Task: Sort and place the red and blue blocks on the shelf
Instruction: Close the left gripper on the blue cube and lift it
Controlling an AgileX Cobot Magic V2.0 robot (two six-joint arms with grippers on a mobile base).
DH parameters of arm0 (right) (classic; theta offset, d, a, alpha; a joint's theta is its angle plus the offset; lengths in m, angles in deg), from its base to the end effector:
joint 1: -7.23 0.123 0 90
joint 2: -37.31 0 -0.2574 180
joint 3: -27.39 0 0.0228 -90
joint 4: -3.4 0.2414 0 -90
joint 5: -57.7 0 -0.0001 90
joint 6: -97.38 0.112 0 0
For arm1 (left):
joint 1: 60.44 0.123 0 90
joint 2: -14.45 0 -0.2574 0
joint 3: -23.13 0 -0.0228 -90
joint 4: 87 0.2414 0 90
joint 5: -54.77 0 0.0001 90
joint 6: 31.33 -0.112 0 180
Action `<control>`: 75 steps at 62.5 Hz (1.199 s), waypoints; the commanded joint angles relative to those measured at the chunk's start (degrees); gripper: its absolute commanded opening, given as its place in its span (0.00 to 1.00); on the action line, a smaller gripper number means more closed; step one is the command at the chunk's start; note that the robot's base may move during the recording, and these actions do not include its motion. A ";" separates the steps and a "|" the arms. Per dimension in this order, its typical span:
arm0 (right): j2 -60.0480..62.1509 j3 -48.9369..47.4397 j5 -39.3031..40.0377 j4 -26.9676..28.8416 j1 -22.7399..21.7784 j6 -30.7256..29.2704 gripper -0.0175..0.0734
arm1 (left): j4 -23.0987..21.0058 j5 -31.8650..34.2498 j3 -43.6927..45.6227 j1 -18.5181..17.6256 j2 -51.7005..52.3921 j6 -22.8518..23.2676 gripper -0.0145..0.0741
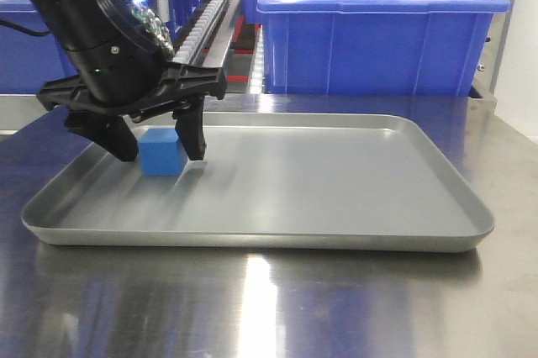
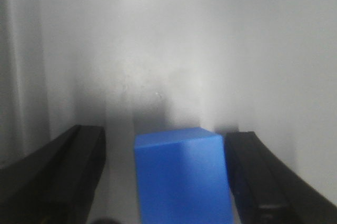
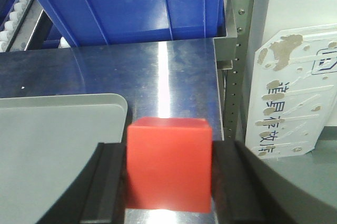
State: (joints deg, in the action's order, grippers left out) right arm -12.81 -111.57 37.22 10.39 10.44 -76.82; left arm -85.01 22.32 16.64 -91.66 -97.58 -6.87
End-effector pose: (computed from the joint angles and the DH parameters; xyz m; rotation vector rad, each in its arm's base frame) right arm 0.1803 0.0149 0.2973 0.1273 1.9480 0.2211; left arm 0.3208 -0.1920 0.1684 0.1898 2.6599 -0.2915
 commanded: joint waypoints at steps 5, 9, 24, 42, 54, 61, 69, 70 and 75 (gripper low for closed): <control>0.47 -1.53 4.77 -0.39 -0.42 -0.46 0.25 | 0.34 2.19 1.75 -0.27 2.48 0.64 0.74; 0.47 -1.53 4.77 -0.39 -0.42 -0.46 0.25 | 0.34 2.19 1.75 -0.27 2.23 0.64 0.74; 0.47 -1.53 4.77 -0.39 -0.42 -0.46 0.25 | 0.38 2.19 1.75 -0.27 1.75 0.64 0.74; 0.47 -1.53 4.77 -0.39 -0.42 -0.46 0.25 | 0.60 1.95 1.75 -0.27 1.98 0.64 0.56; 0.47 -1.53 4.77 -0.39 -0.42 -0.46 0.25 | 1.66 1.67 1.75 -0.18 3.18 0.64 0.31; 0.47 -1.53 4.77 -0.39 -0.42 -0.46 0.25 | 2.84 1.67 1.75 -0.02 4.72 0.64 0.30; 0.47 -1.53 4.77 -0.39 -0.42 -0.46 0.25 | 3.99 1.67 1.75 1.25 7.97 0.64 0.30; 0.47 -1.53 4.77 -0.39 -0.42 -0.46 0.25 | 4.15 1.67 1.75 1.57 8.36 0.64 0.30; 0.47 -1.53 4.77 -0.39 -0.42 -0.46 0.25 | 4.86 1.41 1.75 2.73 10.71 0.17 0.30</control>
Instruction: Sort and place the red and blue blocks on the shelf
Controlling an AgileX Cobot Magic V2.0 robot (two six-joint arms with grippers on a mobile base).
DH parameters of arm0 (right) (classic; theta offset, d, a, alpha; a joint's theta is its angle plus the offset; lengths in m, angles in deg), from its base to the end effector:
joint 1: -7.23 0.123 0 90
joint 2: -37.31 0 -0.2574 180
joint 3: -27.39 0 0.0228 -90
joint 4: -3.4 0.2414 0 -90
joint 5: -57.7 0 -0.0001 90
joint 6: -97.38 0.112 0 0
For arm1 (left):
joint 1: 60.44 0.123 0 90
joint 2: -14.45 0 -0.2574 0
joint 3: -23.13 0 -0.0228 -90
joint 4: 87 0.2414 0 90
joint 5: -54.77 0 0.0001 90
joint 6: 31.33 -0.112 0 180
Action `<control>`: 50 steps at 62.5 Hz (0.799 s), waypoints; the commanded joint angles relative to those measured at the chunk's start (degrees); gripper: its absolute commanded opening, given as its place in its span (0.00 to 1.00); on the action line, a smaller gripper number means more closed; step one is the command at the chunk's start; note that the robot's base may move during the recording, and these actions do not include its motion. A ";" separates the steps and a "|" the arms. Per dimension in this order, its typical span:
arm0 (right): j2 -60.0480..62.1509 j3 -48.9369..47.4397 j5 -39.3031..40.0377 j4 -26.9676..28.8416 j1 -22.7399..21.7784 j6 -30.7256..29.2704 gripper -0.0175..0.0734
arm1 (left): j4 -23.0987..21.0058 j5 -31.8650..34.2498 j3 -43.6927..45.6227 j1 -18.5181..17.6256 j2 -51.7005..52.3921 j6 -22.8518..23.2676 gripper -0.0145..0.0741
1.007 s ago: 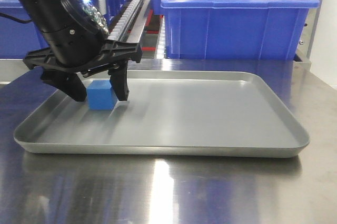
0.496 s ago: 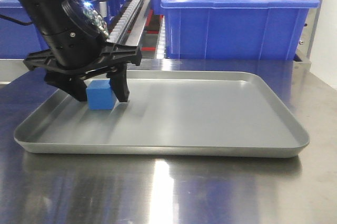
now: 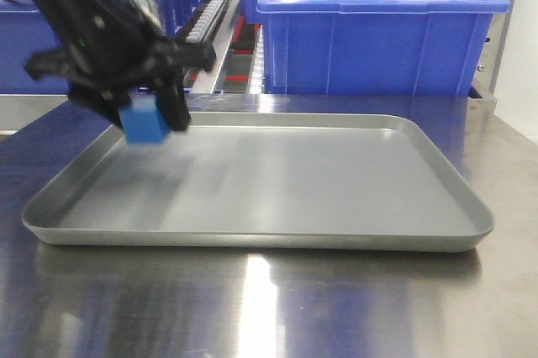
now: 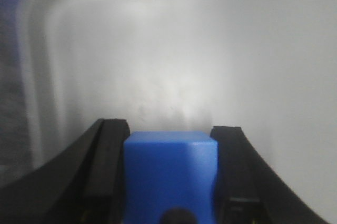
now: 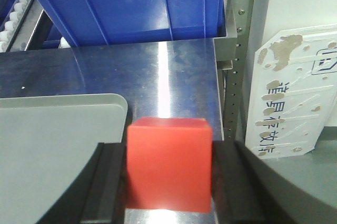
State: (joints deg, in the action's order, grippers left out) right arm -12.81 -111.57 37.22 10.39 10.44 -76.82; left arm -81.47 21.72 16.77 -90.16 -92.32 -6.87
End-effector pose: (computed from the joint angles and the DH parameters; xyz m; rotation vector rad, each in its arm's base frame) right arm 0.1803 0.0149 0.2973 0.1273 1.9480 0.2211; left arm 0.3222 -0.1771 0.2028 0.2012 2.5617 -0.2672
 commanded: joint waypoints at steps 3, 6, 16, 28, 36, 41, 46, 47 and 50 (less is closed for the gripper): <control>0.47 -1.53 4.77 -0.39 -0.42 -0.46 0.25 | 1.56 1.51 1.62 2.26 7.19 -0.37 0.30; 0.47 -1.53 4.77 -0.39 -0.42 -0.46 0.25 | 1.55 1.11 1.62 3.26 8.69 -1.39 0.30; 0.47 -1.53 4.77 -0.39 -0.42 -0.46 0.25 | 1.55 0.64 -0.34 7.36 15.45 -2.61 0.30; 0.47 -1.53 4.77 -0.39 -0.42 -0.46 0.25 | 1.55 5.19 -7.34 11.79 25.40 -2.61 0.30; 0.47 -1.53 4.77 -0.39 -0.42 -0.46 0.25 | 1.55 8.40 -13.95 14.25 32.95 -2.61 0.30; 0.47 -1.53 4.77 -0.39 -0.42 -0.46 0.25 | 1.55 8.87 -17.50 15.17 36.97 -2.61 0.30; 0.47 -1.53 4.77 -0.39 -0.42 -0.46 0.25 | 1.55 8.74 -21.45 15.68 41.43 -2.61 0.30; 0.47 -1.53 4.77 -0.39 -0.42 -0.46 0.25 | 1.55 8.74 -22.09 15.68 42.13 -2.61 0.30; 0.47 -1.53 4.77 -0.39 -0.42 -0.46 0.25 | 1.55 8.74 -24.26 15.68 44.56 -2.61 0.30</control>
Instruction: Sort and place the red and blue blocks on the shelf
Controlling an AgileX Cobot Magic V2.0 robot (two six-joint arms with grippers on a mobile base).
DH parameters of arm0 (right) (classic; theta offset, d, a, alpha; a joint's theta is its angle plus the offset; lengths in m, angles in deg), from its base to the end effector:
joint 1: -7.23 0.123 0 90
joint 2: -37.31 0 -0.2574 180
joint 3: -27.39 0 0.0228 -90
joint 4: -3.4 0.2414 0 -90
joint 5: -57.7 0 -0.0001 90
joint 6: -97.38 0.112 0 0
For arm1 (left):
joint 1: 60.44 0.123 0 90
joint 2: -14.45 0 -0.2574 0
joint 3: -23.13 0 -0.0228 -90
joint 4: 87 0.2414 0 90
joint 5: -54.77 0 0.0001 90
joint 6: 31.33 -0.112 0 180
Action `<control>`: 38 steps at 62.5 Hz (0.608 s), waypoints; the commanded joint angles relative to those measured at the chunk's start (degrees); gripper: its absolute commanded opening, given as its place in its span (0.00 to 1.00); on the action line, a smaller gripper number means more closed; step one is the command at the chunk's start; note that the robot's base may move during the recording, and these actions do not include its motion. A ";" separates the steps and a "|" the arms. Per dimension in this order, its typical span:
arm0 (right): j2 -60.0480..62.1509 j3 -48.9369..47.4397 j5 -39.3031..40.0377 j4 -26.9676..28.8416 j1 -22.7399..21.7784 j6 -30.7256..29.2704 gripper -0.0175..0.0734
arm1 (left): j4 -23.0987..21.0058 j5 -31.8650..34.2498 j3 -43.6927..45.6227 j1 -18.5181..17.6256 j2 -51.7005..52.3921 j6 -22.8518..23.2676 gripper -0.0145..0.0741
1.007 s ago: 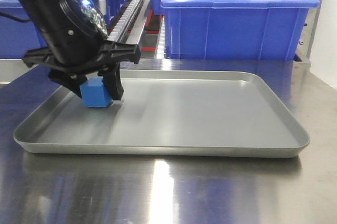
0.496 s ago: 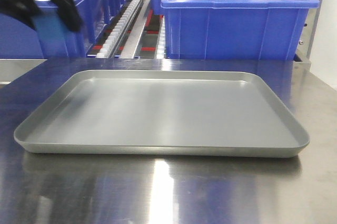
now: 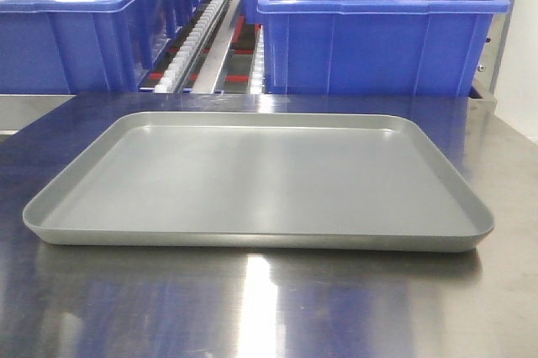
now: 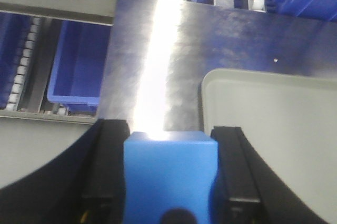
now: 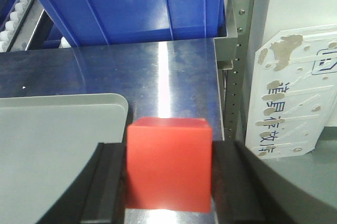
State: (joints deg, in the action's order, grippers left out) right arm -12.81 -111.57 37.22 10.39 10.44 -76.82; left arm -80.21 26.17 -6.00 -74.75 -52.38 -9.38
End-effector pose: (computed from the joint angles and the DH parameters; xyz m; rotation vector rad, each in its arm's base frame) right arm 0.1803 0.0149 0.2973 0.1273 1.9480 0.2211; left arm 0.2277 -0.0515 0.2940 -0.0644 2.1790 -0.2407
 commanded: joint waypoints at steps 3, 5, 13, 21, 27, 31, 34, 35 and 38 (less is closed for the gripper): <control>0.47 -1.53 4.77 -0.39 -0.42 -0.46 0.25 | 0.28 4.28 -3.52 -0.13 6.95 -0.10 0.30; 0.47 -1.53 4.77 -0.39 -0.42 -0.46 0.25 | 0.28 4.28 -4.89 -0.13 8.47 -0.10 0.30; 0.47 -1.53 4.77 -0.39 -0.42 -0.46 0.25 | 0.28 4.19 -8.85 -0.13 13.10 -0.10 0.30; 0.47 -1.53 4.77 -0.39 -0.42 -0.46 0.25 | 0.28 4.19 -12.18 -0.13 17.86 -0.10 0.30; 0.47 -1.53 4.77 -0.39 -0.42 -0.46 0.25 | 0.28 4.19 -13.76 -0.13 20.61 -0.10 0.30; 0.47 -1.53 4.77 -0.39 -0.42 -0.46 0.25 | 0.42 4.19 -14.37 -0.13 22.23 -0.10 0.30; 0.47 -1.53 4.77 -0.39 -0.42 -0.46 0.25 | 0.83 4.19 -14.77 -0.13 23.03 -0.10 0.30; 0.47 -1.53 4.77 -0.39 -0.42 -0.46 0.25 | 0.98 4.19 -14.87 -0.13 23.20 -0.10 0.30; 0.47 -1.53 4.77 -0.39 -0.42 -0.46 0.25 | 1.50 4.31 -15.43 -0.13 23.77 -0.10 0.30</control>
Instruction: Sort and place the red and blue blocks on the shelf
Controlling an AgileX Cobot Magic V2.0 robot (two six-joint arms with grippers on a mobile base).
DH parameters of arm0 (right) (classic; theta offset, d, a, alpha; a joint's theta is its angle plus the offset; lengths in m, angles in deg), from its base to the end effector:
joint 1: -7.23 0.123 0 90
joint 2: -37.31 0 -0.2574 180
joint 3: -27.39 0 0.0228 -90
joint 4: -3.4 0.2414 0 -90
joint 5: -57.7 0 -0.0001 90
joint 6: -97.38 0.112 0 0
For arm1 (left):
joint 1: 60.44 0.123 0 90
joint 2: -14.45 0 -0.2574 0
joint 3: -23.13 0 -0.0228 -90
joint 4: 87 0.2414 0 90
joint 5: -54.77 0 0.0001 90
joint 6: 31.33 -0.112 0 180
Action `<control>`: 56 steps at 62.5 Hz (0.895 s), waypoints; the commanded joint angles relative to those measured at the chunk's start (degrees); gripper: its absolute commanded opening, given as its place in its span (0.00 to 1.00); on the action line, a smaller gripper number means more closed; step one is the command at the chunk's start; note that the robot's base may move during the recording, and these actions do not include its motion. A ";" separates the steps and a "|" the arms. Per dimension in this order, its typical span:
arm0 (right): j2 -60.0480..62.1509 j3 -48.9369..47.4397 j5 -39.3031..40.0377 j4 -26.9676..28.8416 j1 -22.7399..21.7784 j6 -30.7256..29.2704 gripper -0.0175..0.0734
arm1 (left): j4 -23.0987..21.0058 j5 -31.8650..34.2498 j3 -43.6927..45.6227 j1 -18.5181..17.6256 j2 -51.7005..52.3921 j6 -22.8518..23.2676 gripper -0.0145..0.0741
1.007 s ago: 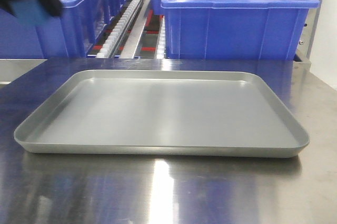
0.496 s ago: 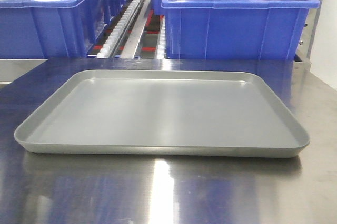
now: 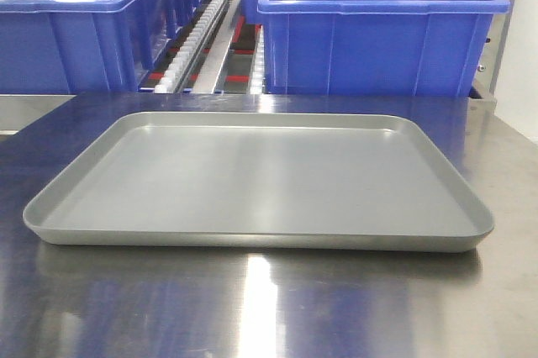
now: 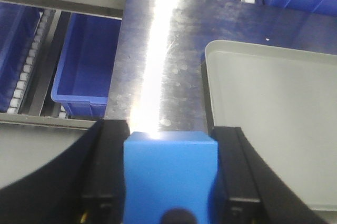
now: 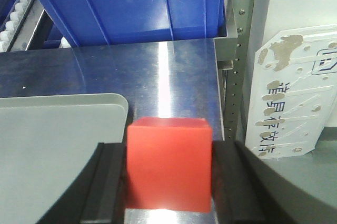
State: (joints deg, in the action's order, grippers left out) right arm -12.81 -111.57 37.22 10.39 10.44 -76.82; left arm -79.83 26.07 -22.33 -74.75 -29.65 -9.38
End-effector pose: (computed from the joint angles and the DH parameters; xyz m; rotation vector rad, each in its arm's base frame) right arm 0.1803 0.0149 0.2973 0.1273 1.9480 0.2211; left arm 0.1518 -0.0318 0.2741 -0.0615 2.0691 -0.2611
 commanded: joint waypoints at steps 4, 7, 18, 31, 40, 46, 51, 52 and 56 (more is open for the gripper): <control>0.47 -1.53 4.77 -0.39 -0.42 -0.46 0.25 | 2.71 4.42 0.58 -0.13 1.54 -0.10 0.30; 0.47 -1.53 4.77 -0.39 -0.42 -0.46 0.25 | 4.16 4.42 0.31 -0.13 1.63 -0.10 0.30; 0.47 -1.53 4.77 -0.39 -0.42 -0.46 0.25 | 7.22 4.21 -0.09 -0.13 1.63 -0.10 0.30; 0.47 -1.53 4.77 -0.39 -0.42 -0.46 0.25 | 7.22 4.21 -0.09 -0.13 1.63 -0.10 0.30; 0.47 -1.53 4.77 -0.39 -0.42 -0.46 0.25 | 7.22 4.21 -0.09 -0.13 1.63 -0.10 0.30; 0.47 -1.53 4.77 -0.39 -0.42 -0.46 0.25 | 7.22 4.21 -0.09 -0.13 1.63 -0.10 0.30; 0.47 -1.53 4.77 -0.39 -0.42 -0.46 0.25 | 7.22 4.21 -0.09 -0.13 1.63 -0.10 0.30; 0.47 -1.53 4.77 -0.39 -0.42 -0.46 0.25 | 7.22 4.21 -0.09 -0.13 1.63 -0.10 0.30; 0.47 -1.53 4.77 -0.39 -0.42 -0.46 0.25 | 7.22 4.21 -0.09 -0.13 1.63 -0.10 0.30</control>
State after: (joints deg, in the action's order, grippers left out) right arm -12.81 -111.57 37.22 10.39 10.44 -76.82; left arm -73.28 26.07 -23.90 -74.75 -28.09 -9.38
